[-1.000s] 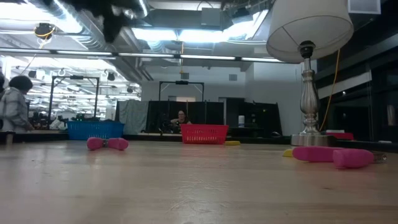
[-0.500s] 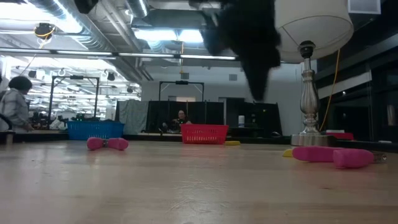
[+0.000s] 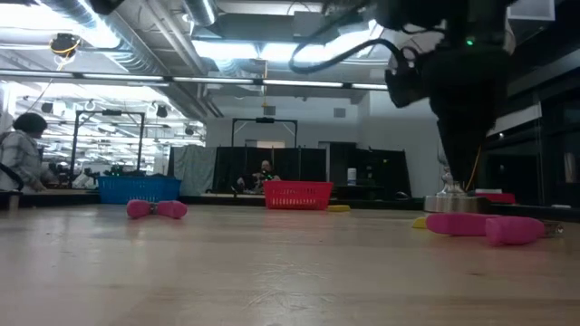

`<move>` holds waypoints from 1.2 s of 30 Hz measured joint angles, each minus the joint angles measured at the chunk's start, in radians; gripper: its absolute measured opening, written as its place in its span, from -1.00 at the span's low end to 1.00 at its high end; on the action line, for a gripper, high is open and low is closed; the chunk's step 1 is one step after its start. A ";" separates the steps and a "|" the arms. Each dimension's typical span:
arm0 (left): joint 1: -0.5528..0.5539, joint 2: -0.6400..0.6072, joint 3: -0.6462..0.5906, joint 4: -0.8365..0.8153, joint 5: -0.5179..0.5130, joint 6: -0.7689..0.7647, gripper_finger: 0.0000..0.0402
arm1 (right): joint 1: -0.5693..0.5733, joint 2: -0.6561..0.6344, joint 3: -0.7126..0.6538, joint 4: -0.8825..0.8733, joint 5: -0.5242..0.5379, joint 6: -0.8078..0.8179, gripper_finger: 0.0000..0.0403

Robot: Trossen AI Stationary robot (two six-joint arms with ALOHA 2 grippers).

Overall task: Pick & Place School Supplies
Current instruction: Put the yellow eraser into the blue bin

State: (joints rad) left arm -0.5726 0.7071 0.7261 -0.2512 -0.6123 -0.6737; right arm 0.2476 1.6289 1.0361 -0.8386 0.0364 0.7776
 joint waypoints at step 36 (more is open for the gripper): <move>-0.038 0.000 0.000 0.076 -0.023 -0.045 -0.21 | -0.004 0.023 -0.196 0.312 0.079 0.023 -0.16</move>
State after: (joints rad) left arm -0.6102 0.7071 0.7261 -0.1749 -0.6354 -0.7188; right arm 0.2440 1.6521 0.8400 -0.5271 0.1151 0.8005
